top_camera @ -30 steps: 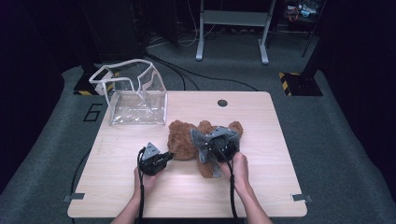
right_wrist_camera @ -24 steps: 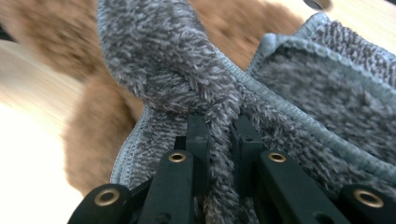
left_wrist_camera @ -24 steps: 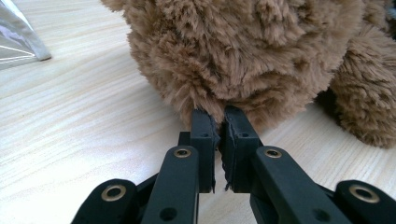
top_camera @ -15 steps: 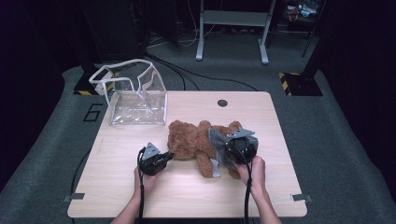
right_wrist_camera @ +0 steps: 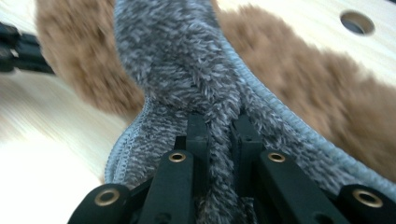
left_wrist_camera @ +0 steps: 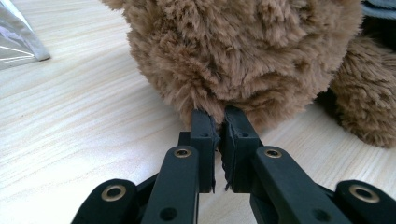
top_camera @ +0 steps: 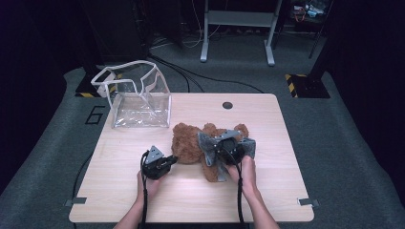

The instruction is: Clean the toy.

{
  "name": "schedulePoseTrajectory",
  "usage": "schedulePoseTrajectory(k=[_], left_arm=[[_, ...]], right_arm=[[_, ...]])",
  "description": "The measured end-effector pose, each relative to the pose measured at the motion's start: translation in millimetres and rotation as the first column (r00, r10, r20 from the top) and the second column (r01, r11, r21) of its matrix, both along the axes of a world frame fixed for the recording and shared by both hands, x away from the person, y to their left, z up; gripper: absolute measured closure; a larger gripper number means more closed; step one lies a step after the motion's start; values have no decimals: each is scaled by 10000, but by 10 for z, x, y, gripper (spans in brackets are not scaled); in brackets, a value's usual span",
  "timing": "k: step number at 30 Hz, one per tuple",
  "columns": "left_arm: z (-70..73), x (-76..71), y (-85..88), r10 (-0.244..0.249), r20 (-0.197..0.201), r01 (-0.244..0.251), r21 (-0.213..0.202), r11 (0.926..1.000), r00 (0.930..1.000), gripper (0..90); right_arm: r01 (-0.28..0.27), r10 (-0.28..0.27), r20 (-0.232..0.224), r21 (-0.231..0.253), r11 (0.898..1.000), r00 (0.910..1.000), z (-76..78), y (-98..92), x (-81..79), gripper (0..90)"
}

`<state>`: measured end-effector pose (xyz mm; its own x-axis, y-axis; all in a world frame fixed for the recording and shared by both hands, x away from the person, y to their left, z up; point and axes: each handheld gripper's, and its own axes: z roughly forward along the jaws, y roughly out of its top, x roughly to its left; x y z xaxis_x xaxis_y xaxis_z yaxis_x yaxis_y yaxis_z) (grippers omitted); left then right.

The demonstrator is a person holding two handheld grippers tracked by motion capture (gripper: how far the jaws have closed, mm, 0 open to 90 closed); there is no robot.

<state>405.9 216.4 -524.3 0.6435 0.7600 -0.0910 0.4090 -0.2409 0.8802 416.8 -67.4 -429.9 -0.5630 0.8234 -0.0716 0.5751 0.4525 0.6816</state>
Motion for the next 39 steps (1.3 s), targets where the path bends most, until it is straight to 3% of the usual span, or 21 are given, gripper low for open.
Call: schedulePoseTrajectory(k=[8,11,18,21,28,33,34,36,39], left_arm=[[0,-1,-2,1,7,-1,-8,10000,10000,836],[0,-1,-5,18,-4,-18,-3,10000,10000,836],[-5,-1,-13,92,41,-92,-28,10000,9999,836],[-5,-1,-13,88,39,-88,-24,10000,10000,836],[-5,-3,-15,78,4,-78,-26,10000,10000,837],[-5,1,-16,90,36,-90,18,10000,10000,837],[-5,1,-16,90,36,-90,18,10000,10000,837],[1,1,-10,17,-33,-16,73,10000,10000,836],[-3,2,-15,60,9,-60,66,10000,10000,837]], right_arm=[[609,-614,-212,-235,9979,9979,-60,-360,-94,809],[952,-953,-229,-39,9954,9952,-84,-566,-108,808],[1379,-1377,-94,223,9902,9904,-40,-719,-101,809],[1751,-1752,-29,491,9833,9845,22,-823,-57,809],[2224,-2239,169,661,9727,9745,101,-950,94,809],[2815,-2846,204,955,9548,9584,142,-1097,374,810],[2815,-2846,204,955,9548,9584,142,-1097,374,810],[2935,-2958,45,1095,9497,9552,134,-1126,526,809],[2720,-2733,-47,1171,9552,9619,125,-1086,660,809]])
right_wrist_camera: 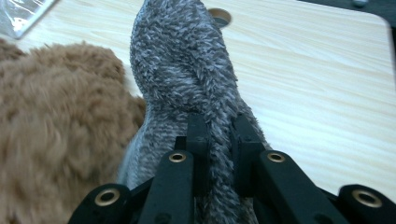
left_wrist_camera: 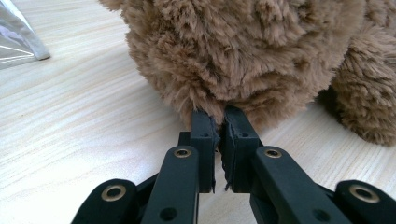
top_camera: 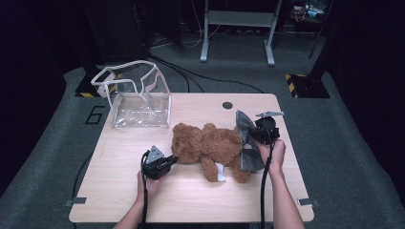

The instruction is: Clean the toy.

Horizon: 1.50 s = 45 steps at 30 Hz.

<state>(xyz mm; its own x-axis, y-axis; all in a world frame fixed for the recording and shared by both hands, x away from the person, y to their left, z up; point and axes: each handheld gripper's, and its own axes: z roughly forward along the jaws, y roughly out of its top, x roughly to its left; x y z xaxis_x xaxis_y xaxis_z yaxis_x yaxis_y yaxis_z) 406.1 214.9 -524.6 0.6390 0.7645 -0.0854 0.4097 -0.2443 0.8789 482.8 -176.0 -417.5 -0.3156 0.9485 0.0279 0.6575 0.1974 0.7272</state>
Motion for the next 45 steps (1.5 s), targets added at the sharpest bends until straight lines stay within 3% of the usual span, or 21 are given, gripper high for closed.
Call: schedulePoseTrajectory(k=[4,7,8,12,17,20,23,24,25,27,29,32,34,36,39,40,43,45], left_arm=[[-3,2,-2,5,83,-5,22,10000,10000,837],[-3,3,-2,15,73,-15,13,10000,10000,836],[-3,3,-2,15,73,-15,13,10000,10000,836],[4,0,6,-65,-36,65,13,10000,10000,836],[-1,0,-1,-62,-9,62,-15,10000,10000,836],[-6,-2,-11,-20,-2,20,-84,10000,10000,836],[-6,-2,-12,-14,-13,14,-81,10000,10000,836],[-5,-3,-12,1,-22,-1,-68,10000,10000,836],[-4,-1,-10,-2,-39,2,-76,10000,10000,836],[-4,-1,-10,-1,-39,1,-76,10000,10000,836],[-5,-1,-12,7,-42,-7,-86,10000,10000,836],[-2,2,-8,-23,-12,23,12,10000,10000,837],[-2,2,-9,-19,-13,19,21,10000,10000,836],[-2,3,-12,-17,-14,17,46,10000,10000,837],[2,3,-9,-54,-70,55,87,9999,10000,836],[2,2,-10,-56,-73,56,85,9999,10000,836],[-1,3,-10,-38,-36,38,55,10000,10000,836],[2,3,-9,-99,-71,99,82,9999,9999,836]], right_arm=[[-291,291,-179,-13,9996,9994,-22,108,124,809],[-958,958,-726,38,9954,9927,-140,255,293,808],[-958,958,-726,38,9954,9927,-140,255,293,808],[-1094,1032,-1468,-348,9934,9838,-330,383,420,809],[-509,404,-1582,-628,9967,9866,-398,332,475,811],[-32,-128,-1496,-1061,9943,9887,-402,262,525,811],[468,-692,-1536,-1451,9883,9857,-404,193,560,810],[847,-1115,-1734,-1548,9843,9785,-409,106,587,810],[1035,-1313,-1830,-1539,9826,9743,-404,68,583,809],[1132,-1364,-1763,-1353,9843,9748,-392,30,570,810],[1062,-1135,-1310,-614,9925,9849,-283,-25,467,809],[455,-457,-896,-40,9990,9949,-167,12,343,809],[-197,213,-811,210,9996,9965,-131,74,290,809],[-788,816,-861,350,9963,9929,-137,162,270,808],[-1112,1120,-1071,139,9937,9879,-188,257,285,808],[-1309,1285,-1526,-53,9914,9799,-282,311,339,808],[-1136,1100,-1831,-90,9935,9769,-372,311,395,809],[-604,580,-1932,-63,9982,9794,-446,230,463,810]])
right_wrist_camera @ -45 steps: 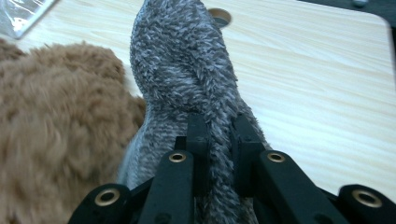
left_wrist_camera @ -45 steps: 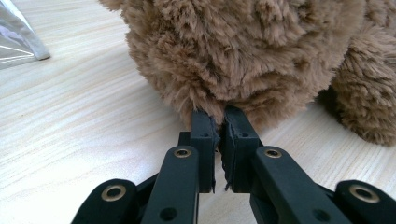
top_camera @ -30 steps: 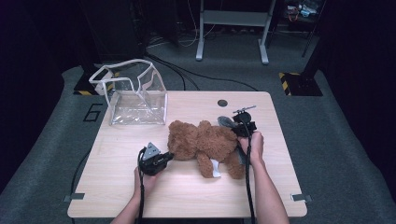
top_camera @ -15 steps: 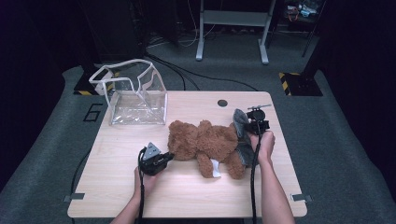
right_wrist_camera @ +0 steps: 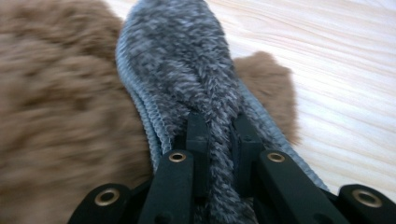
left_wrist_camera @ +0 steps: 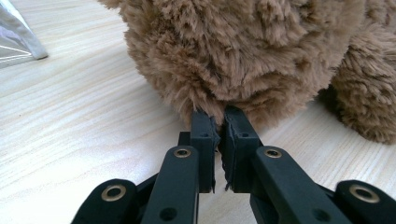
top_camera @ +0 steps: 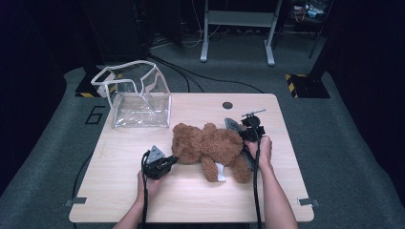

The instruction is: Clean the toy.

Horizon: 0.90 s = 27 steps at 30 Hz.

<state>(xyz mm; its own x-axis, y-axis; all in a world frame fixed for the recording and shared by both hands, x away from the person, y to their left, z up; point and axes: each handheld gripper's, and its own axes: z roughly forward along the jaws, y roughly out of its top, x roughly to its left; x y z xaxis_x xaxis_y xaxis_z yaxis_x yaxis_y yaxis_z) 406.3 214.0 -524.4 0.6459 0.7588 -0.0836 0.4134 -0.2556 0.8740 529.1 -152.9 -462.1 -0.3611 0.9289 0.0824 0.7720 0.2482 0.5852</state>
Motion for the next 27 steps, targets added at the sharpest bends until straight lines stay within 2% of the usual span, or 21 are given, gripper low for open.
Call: schedulePoseTrajectory(k=[1,3,5,6,9,11,13,14,15,16,17,18,19,21,25,27], left_arm=[[-1,0,-3,1,2,-1,11,10000,10000,836],[-1,2,-2,0,-4,0,6,10000,10000,836],[-5,3,-6,58,46,-58,-31,10000,10000,836],[-5,2,-6,66,41,-65,-39,10000,10000,836],[-6,4,-5,69,20,-69,-61,10000,10000,836],[-5,4,-5,69,18,-69,-58,10000,10000,837],[-5,4,-8,73,39,-73,-14,10000,10000,837],[-6,4,-8,76,29,-76,-29,10000,10000,837],[-6,4,-8,75,28,-75,-34,10000,10000,836],[-5,3,-10,60,-29,-60,-26,10000,10000,836],[-5,2,-10,55,-26,-55,-6,10000,10000,836],[-5,2,-10,55,-26,-55,-6,10000,10000,836],[-3,5,-10,56,-15,-56,45,10000,10000,836],[-3,5,-12,40,-58,-40,23,10000,10000,836],[-5,9,-10,47,-29,-47,0,10000,10000,836],[-5,9,-10,44,-26,-44,0,10000,10000,835]], right_arm=[[217,-216,85,-30,9998,9997,2,-27,13,810],[754,-737,322,-571,9955,9968,28,-36,9,810],[934,-879,586,-977,9908,9944,46,-81,11,810],[1099,-1040,610,-1025,9887,9927,60,-111,5,809],[1245,-1212,723,-431,9913,9900,129,-220,-43,809],[1079,-1080,841,59,9941,9906,184,-255,-109,809],[606,-637,835,390,9974,9945,219,-245,-178,808],[606,-637,835,390,9974,9945,219,-245,-178,808],[369,-400,731,432,9984,9965,225,-224,-206,809],[-183,151,562,568,9982,9983,227,-171,-247,809],[-433,408,486,503,9978,9980,224,-137,-259,809],[-433,408,486,503,9978,9980,224,-137,-259,809],[-818,811,277,258,9963,9963,194,-54,-258,809],[-951,950,54,85,9954,9955,146,-3,-226,809],[-803,798,-369,-124,9967,9961,26,1,-127,809],[-645,641,-478,-77,9979,9968,-9,6,-108,809]])
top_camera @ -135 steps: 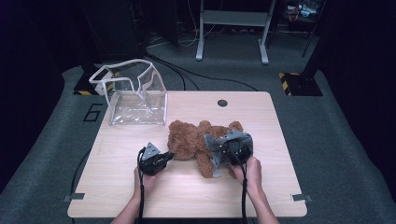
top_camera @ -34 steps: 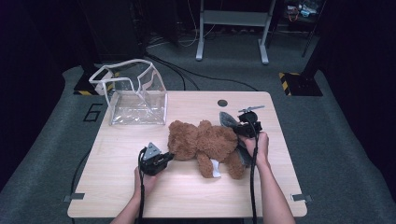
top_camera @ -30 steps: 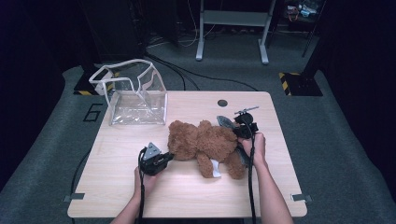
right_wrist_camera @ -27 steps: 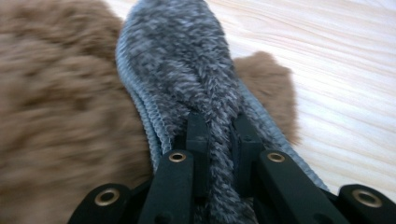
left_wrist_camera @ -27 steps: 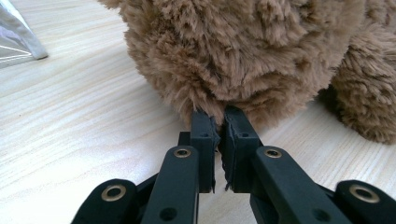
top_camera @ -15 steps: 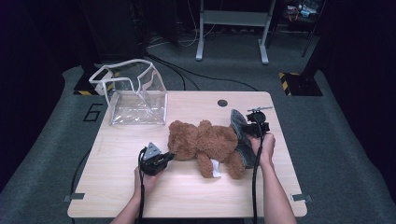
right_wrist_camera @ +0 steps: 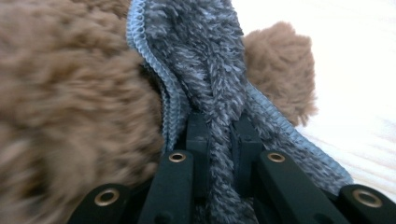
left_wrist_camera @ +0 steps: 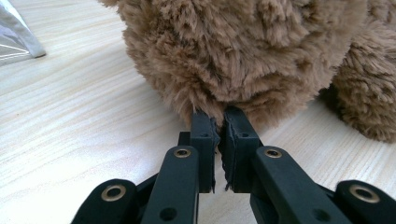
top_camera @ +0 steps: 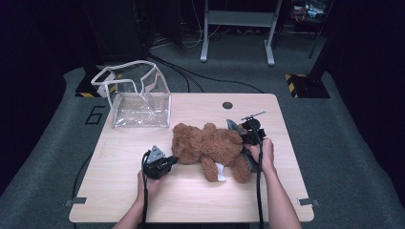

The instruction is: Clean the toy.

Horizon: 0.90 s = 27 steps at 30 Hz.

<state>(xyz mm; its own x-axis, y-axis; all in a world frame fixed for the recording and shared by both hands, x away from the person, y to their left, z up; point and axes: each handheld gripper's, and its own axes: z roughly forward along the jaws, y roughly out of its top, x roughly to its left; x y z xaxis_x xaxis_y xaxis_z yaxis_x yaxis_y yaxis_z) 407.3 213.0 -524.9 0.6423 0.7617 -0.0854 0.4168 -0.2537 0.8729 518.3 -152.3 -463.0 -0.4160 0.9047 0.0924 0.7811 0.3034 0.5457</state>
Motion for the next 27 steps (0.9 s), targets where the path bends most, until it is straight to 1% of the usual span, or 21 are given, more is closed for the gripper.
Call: schedulePoseTrajectory(k=[2,4,6,7,8,10,11,12,13,14,15,16,17,18,20,21,22,23,25,26,27], left_arm=[[0,0,0,-6,-2,6,-8,10000,10000,836],[0,0,0,-10,-8,10,-12,10000,10000,836],[-1,1,-3,-44,-27,44,-21,10000,10000,836],[-1,1,-3,-44,-27,44,-21,10000,10000,836],[2,2,-2,-87,-70,87,25,10000,9999,836],[-3,3,-5,-14,-31,14,-23,10000,10000,836],[-3,3,-5,-15,-27,15,-19,10000,10000,836],[-2,3,-4,-14,-28,14,-24,10000,10000,836],[-2,2,-4,-11,-25,11,-22,10000,10000,836],[-2,2,-4,-11,-24,11,-24,10000,10000,836],[-2,2,-4,-11,-24,11,-24,10000,10000,836],[-2,3,-4,-13,-26,13,-25,10000,10000,836],[-3,3,-5,-12,-26,12,-19,10000,10000,836],[-3,3,-5,-12,-26,12,-19,10000,10000,836],[2,3,-1,-66,-75,66,32,10000,10000,836],[2,3,-1,-66,-75,66,32,10000,10000,836],[2,2,-2,-62,-69,62,60,10000,10000,836],[2,2,-3,-57,-66,57,74,10000,10000,836],[3,2,-4,-53,-60,54,88,9999,10000,835],[4,2,-3,-75,-83,76,109,9999,9999,836],[5,2,-3,-78,-88,79,121,9999,9999,836]], right_arm=[[72,-70,143,-162,9998,9999,-11,-4,22,809],[265,-250,257,-605,9978,9994,-10,-1,44,809],[693,-674,254,-818,9942,9974,-16,-44,68,809],[693,-674,254,-818,9942,9974,-16,-44,68,809],[1276,-1243,333,-1287,9834,9917,-29,-107,101,809],[1747,-1695,444,-1788,9682,9845,-40,-165,127,808],[1931,-1869,498,-1976,9611,9811,-44,-203,133,807],[2106,-2048,496,-1975,9574,9775,-41,-251,130,807],[2249,-2180,573,-1859,9565,9743,-30,-301,117,806],[2371,-2297,635,-1583,9585,9712,-6,-342,92,806],[2371,-2297,635,-1583,9585,9712,-6,-342,92,806],[2448,-2366,742,-1323,9605,9688,31,-377,55,806],[2346,-2264,982,-811,9687,9691,129,-439,-34,806],[2293,-2224,1069,-574,9717,9691,184,-454,-85,806],[1975,-1950,1218,-87,9803,9732,289,-478,-189,806],[1975,-1950,1218,-87,9803,9732,289,-478,-189,806],[1837,-1850,1208,221,9827,9753,337,-479,-240,806],[1648,-1684,1239,386,9856,9779,375,-484,-282,806],[1222,-1325,1178,905,9884,9842,428,-467,-362,806],[1050,-1160,1112,1008,9894,9870,444,-448,-396,806],[670,-798,970,1284,9895,9921,447,-409,-450,806]])
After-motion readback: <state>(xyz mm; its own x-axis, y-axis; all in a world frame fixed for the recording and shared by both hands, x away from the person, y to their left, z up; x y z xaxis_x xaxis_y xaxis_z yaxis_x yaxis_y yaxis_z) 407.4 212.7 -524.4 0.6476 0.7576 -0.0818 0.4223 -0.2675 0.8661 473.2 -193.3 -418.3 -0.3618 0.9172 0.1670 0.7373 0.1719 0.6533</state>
